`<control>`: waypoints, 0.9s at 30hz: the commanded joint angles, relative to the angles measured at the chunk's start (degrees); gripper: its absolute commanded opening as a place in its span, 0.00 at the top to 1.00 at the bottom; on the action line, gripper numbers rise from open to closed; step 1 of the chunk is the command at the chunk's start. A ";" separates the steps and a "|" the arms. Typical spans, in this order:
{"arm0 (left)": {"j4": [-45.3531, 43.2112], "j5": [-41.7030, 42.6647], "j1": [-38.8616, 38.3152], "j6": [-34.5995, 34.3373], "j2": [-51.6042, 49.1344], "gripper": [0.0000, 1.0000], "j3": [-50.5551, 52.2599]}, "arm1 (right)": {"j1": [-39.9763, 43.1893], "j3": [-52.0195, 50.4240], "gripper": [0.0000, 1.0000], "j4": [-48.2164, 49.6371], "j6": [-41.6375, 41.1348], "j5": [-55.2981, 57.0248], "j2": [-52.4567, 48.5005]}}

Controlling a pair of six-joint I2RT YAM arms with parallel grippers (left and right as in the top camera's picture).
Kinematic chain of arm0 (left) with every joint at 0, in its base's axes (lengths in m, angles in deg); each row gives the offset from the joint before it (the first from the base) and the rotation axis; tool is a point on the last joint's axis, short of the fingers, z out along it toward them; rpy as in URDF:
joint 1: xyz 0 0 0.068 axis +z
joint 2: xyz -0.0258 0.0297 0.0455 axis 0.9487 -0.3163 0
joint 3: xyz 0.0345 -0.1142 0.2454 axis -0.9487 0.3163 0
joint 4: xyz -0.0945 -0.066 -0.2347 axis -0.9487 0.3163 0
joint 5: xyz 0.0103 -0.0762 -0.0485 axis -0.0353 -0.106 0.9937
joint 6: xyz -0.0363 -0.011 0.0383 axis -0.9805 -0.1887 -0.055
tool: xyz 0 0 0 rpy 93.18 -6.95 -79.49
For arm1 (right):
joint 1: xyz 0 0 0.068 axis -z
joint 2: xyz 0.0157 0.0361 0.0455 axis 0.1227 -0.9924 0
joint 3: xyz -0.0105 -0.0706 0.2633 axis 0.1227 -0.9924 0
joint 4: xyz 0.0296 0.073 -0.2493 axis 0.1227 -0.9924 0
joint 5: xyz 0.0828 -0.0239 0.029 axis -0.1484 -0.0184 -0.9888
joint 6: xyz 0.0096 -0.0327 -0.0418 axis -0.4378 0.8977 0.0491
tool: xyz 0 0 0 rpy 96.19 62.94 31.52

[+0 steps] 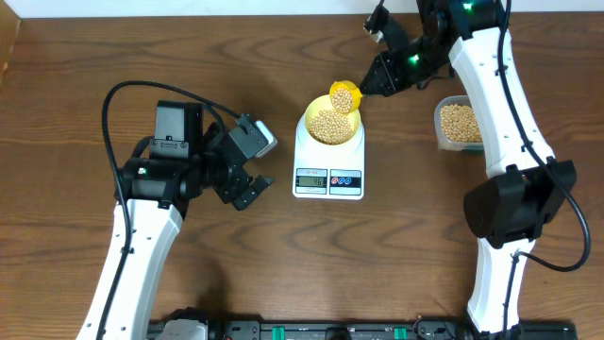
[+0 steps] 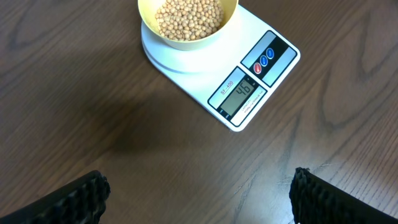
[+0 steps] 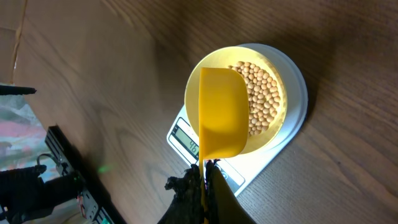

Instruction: Scoop item into bowl and weigh 50g on scale

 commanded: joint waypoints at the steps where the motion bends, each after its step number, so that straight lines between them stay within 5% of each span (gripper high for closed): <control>1: 0.17 0.09 0.17 0.74 0.04 0.05 0.13 | 0.13 1.46 0.99 -0.04 -0.68 -1.40 0.48; 27: 0.17 0.11 0.17 0.76 0.04 0.05 0.13 | -1.66 1.46 0.99 0.35 3.78 4.66 0.48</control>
